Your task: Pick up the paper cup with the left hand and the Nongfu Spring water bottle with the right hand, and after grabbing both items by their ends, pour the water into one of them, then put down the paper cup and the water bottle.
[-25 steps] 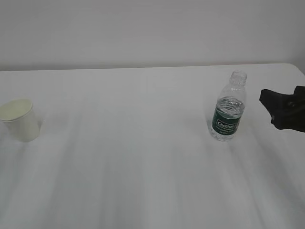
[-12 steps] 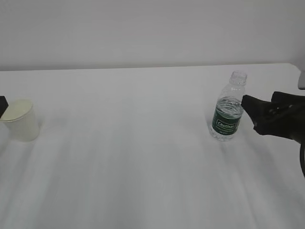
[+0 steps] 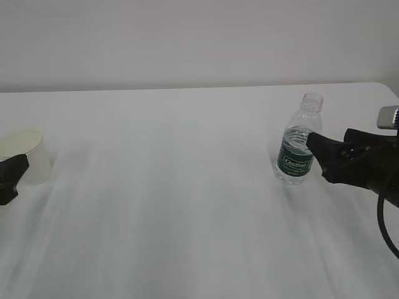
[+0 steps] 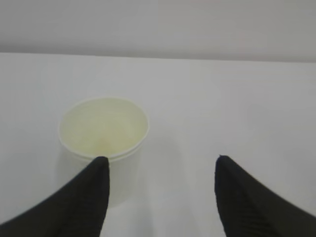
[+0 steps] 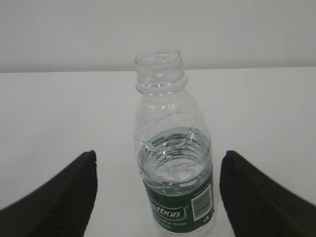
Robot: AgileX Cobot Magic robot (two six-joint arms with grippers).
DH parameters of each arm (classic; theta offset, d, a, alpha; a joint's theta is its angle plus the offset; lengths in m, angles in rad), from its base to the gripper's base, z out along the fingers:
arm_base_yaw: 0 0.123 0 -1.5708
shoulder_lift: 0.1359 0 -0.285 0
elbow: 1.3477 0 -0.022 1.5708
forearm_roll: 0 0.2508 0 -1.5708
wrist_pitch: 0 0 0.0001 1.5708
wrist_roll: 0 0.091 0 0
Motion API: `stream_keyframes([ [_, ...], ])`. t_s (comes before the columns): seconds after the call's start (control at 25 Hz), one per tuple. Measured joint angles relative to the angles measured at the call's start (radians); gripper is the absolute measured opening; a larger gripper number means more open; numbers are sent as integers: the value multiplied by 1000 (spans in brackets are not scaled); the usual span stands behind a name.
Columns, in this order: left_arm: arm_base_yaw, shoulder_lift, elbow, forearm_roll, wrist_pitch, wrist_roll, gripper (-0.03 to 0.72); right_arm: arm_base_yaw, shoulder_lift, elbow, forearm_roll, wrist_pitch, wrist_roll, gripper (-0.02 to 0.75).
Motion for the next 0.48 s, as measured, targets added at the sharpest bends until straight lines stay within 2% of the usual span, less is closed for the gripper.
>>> stream_keyframes([
  [0.48, 0, 96, 0, 4, -5, 0, 470, 0, 126, 0, 4, -70, -15, 592],
])
